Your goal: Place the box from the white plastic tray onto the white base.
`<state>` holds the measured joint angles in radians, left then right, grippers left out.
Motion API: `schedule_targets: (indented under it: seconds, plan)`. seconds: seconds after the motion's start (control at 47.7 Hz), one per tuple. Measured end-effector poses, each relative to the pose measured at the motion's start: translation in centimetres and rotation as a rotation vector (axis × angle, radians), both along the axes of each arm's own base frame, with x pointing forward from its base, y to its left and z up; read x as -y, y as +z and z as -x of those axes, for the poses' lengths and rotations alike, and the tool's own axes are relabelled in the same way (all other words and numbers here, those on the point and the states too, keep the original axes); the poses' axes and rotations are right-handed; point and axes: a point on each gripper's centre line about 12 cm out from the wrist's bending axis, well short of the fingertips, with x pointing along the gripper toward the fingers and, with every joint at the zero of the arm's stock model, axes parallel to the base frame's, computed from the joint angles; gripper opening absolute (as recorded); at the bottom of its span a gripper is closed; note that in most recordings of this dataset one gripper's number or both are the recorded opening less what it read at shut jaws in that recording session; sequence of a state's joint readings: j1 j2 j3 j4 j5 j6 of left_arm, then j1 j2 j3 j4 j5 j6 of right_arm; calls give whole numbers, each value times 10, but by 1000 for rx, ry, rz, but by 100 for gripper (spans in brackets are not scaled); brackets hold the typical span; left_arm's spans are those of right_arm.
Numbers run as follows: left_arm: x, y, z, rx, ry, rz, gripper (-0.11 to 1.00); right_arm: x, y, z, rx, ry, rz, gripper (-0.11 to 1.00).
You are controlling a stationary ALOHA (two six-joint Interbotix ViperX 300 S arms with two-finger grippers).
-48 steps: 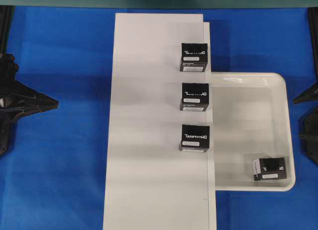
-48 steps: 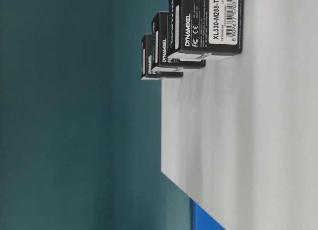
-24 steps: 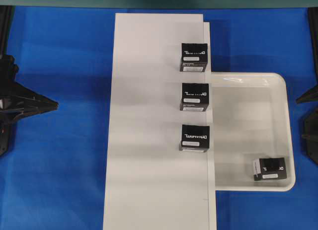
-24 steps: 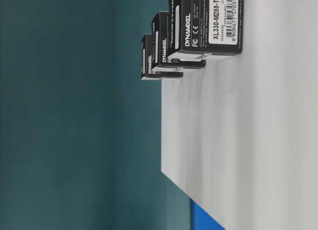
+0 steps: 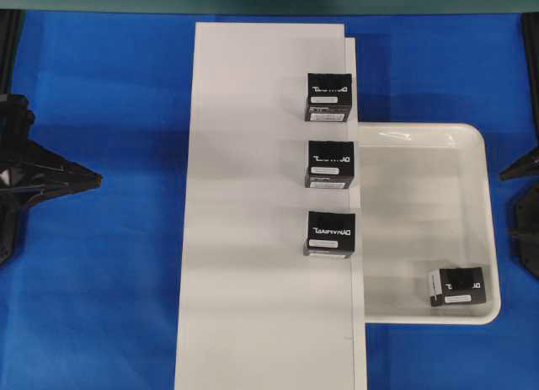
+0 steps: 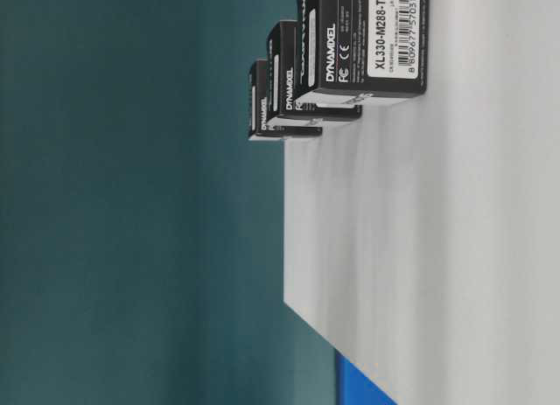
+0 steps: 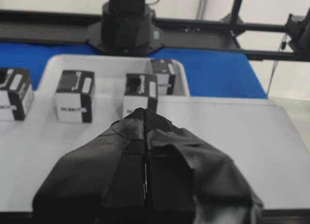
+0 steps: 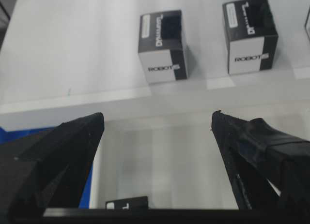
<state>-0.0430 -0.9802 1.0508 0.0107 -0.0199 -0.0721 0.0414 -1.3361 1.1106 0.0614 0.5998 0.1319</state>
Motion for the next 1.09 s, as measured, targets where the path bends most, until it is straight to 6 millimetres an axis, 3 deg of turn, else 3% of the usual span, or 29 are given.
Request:
schedule_targets:
  seconds: [1.091]
  plan:
    - [3, 1, 1, 3, -17, 2, -7, 1, 2, 3, 26, -5, -5, 99]
